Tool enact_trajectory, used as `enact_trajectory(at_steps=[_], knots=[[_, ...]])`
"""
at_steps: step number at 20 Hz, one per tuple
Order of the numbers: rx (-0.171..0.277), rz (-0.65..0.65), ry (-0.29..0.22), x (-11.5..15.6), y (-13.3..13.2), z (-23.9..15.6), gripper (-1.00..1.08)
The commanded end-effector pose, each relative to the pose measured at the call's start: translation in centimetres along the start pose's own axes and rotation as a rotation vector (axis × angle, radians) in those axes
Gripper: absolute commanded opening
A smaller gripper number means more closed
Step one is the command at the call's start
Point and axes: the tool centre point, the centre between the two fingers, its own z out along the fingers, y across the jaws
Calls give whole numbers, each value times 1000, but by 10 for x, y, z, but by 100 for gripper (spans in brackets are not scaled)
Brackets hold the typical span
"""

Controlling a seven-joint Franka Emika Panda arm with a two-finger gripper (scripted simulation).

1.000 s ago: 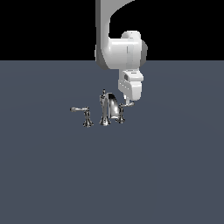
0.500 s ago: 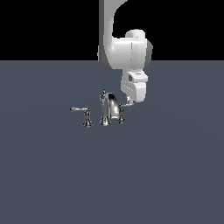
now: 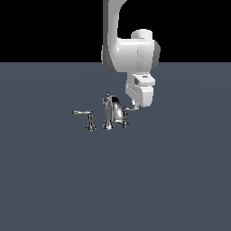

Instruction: Turn on the faucet by rotating a designated handle.

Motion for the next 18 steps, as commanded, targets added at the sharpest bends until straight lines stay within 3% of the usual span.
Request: enact_trajectory(at_steps=[1,16,18], knots=[[-6,2,-1,-1,8,0,-100],[-13,11,0,-9,52,-1,-100],[-7,7,1,-10,46,0,-100]])
